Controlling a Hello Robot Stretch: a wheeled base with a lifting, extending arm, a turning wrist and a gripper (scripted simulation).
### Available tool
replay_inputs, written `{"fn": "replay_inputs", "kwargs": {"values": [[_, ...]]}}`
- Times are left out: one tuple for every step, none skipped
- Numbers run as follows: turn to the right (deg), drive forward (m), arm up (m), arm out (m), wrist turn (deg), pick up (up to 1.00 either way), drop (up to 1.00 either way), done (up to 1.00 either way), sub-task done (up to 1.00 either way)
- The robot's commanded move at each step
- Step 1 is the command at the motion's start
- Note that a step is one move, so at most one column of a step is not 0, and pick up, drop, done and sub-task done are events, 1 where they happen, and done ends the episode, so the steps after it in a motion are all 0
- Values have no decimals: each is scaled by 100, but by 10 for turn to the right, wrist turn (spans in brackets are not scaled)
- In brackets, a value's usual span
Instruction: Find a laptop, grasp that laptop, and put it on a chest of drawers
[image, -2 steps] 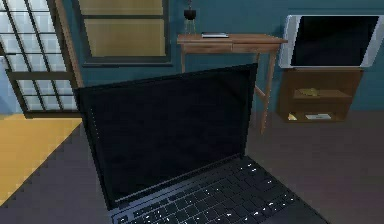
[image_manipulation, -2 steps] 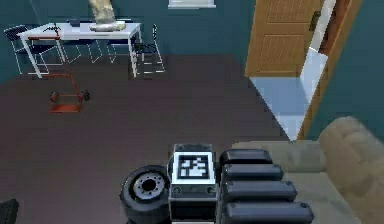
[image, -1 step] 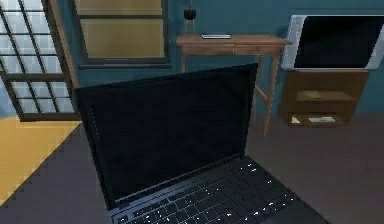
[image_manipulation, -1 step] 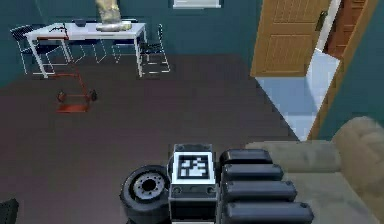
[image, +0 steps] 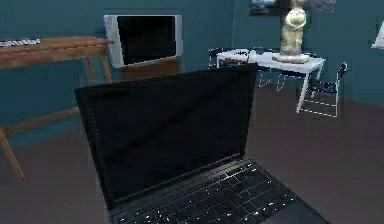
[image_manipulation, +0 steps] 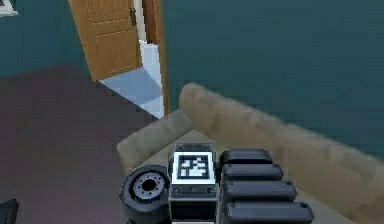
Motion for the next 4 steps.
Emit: {"fn": "replay_inputs", "kwargs": {"values": [[420, 0, 0, 0, 0, 0, 0, 0, 0], [0, 100, 0, 0, 0, 0, 0, 0, 0], [0, 35, 0, 0, 0, 0, 0, 0, 0], [450, 0, 0, 0, 0, 0, 0, 0, 0]]}}
